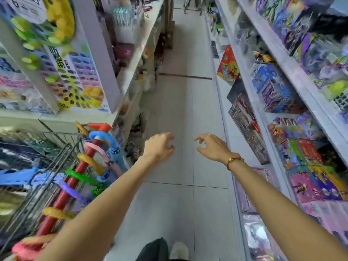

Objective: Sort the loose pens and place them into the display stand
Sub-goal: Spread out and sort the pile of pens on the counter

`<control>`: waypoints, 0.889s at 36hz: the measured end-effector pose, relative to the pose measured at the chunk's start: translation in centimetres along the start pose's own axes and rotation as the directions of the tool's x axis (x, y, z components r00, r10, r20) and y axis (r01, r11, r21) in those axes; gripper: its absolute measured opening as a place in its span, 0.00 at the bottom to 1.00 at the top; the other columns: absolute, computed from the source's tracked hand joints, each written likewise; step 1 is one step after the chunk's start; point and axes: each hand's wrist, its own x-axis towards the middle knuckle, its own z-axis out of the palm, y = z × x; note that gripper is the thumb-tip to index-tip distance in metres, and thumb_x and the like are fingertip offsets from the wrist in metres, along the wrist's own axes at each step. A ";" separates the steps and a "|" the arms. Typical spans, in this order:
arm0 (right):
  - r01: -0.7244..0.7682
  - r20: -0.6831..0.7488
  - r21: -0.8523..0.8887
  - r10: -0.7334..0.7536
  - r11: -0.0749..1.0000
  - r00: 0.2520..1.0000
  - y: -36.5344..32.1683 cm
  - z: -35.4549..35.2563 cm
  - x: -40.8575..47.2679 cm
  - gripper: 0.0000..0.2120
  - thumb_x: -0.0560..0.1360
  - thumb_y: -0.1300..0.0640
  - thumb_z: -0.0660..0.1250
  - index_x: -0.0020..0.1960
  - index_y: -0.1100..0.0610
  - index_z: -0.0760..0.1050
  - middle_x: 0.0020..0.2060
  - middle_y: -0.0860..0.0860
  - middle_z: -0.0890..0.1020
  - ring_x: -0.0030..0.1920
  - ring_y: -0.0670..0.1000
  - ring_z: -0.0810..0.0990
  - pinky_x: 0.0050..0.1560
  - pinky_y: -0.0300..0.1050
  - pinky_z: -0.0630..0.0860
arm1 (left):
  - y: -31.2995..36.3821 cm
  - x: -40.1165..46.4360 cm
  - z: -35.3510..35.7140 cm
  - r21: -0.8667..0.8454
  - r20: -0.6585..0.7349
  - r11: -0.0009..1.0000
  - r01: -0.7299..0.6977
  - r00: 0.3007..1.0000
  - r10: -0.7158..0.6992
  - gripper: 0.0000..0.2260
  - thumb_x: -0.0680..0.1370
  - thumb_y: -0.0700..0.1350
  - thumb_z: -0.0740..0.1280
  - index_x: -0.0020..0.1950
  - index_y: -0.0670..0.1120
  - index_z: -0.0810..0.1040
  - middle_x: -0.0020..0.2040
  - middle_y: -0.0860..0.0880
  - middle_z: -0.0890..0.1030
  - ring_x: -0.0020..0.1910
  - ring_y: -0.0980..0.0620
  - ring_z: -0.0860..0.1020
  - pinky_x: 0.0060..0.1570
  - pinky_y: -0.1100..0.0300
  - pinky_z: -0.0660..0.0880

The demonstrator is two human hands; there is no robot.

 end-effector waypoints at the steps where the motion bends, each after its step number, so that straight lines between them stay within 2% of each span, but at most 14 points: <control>1: -0.011 0.017 0.009 0.011 1.000 1.000 0.3 0.1 0.4 0.18 0.77 0.56 0.65 0.67 0.53 0.72 0.61 0.51 0.77 0.60 0.53 0.75 0.50 0.43 0.70 | 0.3 0.5 0.3 0.007 0.026 1.000 0.010 1.000 -0.010 0.18 0.77 0.49 0.64 0.68 0.51 0.72 0.67 0.50 0.74 0.65 0.46 0.72 0.58 0.54 0.70; 6: -0.036 0.043 0.032 0.034 0.999 0.998 3.1 1.9 3.4 0.18 0.78 0.56 0.64 0.67 0.53 0.72 0.61 0.51 0.77 0.60 0.53 0.75 0.48 0.41 0.68 | 0.7 4.0 3.2 -0.014 0.066 0.998 0.069 0.996 -0.068 0.20 0.77 0.48 0.65 0.69 0.50 0.71 0.68 0.51 0.73 0.67 0.48 0.70 0.59 0.55 0.69; 10: -0.021 0.021 0.038 0.020 0.999 1.000 5.2 3.0 6.5 0.18 0.78 0.55 0.63 0.67 0.52 0.72 0.57 0.51 0.78 0.58 0.53 0.74 0.49 0.43 0.71 | 0.6 7.9 5.4 -0.014 0.067 0.999 0.034 0.997 -0.033 0.22 0.77 0.49 0.65 0.70 0.48 0.69 0.69 0.49 0.72 0.69 0.49 0.66 0.64 0.57 0.64; 13: -0.015 0.006 0.058 0.015 0.998 1.000 6.7 2.8 9.7 0.18 0.77 0.54 0.64 0.67 0.52 0.73 0.56 0.52 0.79 0.58 0.53 0.75 0.52 0.46 0.74 | 0.2 11.6 6.3 -0.004 0.084 1.000 0.024 0.996 -0.024 0.21 0.77 0.50 0.64 0.70 0.49 0.68 0.69 0.50 0.72 0.69 0.49 0.66 0.65 0.56 0.64; 21: -0.053 0.013 0.033 0.053 0.998 0.999 10.9 -1.1 21.0 0.21 0.77 0.56 0.65 0.69 0.54 0.70 0.60 0.54 0.78 0.63 0.55 0.72 0.60 0.49 0.71 | -0.4 25.3 4.7 0.013 0.201 0.999 0.044 0.978 -0.045 0.21 0.77 0.49 0.64 0.69 0.50 0.70 0.68 0.51 0.73 0.69 0.49 0.66 0.66 0.54 0.66; 25: -0.057 -0.055 0.009 0.057 0.998 0.997 12.7 -3.6 27.2 0.23 0.76 0.56 0.65 0.70 0.54 0.68 0.61 0.53 0.76 0.62 0.54 0.72 0.59 0.48 0.69 | 0.2 32.6 3.3 0.047 0.189 0.999 0.019 0.982 -0.028 0.22 0.77 0.48 0.64 0.71 0.49 0.69 0.70 0.50 0.71 0.70 0.49 0.65 0.66 0.54 0.64; 32: -0.033 -0.095 0.054 0.038 0.998 0.995 17.2 -9.1 39.1 0.22 0.76 0.55 0.66 0.69 0.54 0.70 0.60 0.54 0.77 0.60 0.55 0.74 0.57 0.50 0.73 | 2.6 46.0 1.8 -0.019 0.153 0.998 0.063 0.986 -0.059 0.21 0.76 0.47 0.65 0.69 0.50 0.71 0.68 0.51 0.73 0.68 0.49 0.68 0.65 0.55 0.65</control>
